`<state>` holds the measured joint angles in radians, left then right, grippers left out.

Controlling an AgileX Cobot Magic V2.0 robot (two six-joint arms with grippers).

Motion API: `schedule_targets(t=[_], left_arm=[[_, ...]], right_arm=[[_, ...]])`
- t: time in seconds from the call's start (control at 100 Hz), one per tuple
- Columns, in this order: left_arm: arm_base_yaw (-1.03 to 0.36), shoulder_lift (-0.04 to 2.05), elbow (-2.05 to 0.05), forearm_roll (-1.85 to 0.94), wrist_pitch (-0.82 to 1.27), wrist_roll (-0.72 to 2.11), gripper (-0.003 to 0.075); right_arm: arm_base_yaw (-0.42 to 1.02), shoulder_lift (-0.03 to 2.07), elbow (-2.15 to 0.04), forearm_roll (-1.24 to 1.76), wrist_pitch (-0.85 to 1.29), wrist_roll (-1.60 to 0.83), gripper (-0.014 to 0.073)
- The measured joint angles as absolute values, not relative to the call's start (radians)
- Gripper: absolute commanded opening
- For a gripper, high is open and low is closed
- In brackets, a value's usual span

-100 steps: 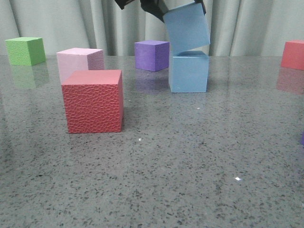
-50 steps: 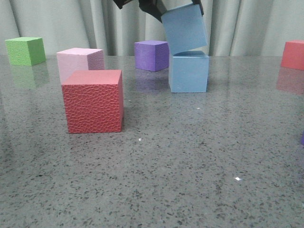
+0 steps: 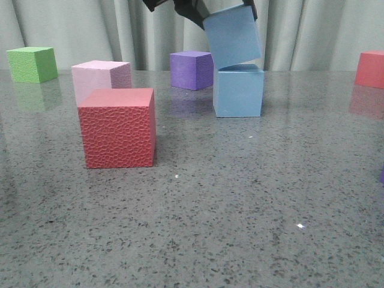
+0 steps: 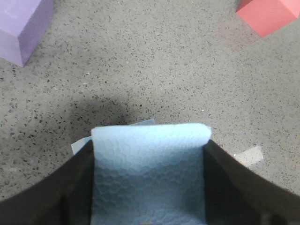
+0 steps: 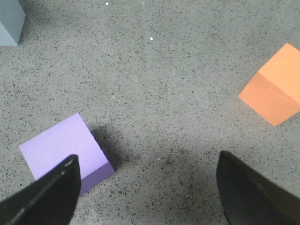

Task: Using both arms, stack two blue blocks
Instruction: 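Lower the held cube onto the light-blue cube and open the left gripper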

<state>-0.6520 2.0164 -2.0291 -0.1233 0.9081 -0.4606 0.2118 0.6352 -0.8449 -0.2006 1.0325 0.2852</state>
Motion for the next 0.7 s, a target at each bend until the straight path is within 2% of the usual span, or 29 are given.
schedule_targets(t=[0.1, 0.35, 0.55, 0.7], left_arm=[[-0.652, 2.016, -2.029, -0.123, 0.908, -0.461, 0.0361], [-0.652, 2.016, -2.029, -0.123, 0.908, -0.461, 0.0365], [-0.652, 2.016, -2.029, -0.123, 0.903, -0.461, 0.0497], [-0.652, 2.016, -2.029, -0.123, 0.900, -0.461, 0.0552]], right_arm=[[0.212, 0.635, -0.845, -0.201, 1.032, 0.285, 0.0592], [0.212, 0.635, -0.845, -0.201, 1.032, 0.285, 0.0592], [0.212, 0.635, -0.845, -0.201, 1.032, 0.285, 0.0592], [0.212, 0.635, -0.845, -0.201, 1.032, 0.285, 0.0592]])
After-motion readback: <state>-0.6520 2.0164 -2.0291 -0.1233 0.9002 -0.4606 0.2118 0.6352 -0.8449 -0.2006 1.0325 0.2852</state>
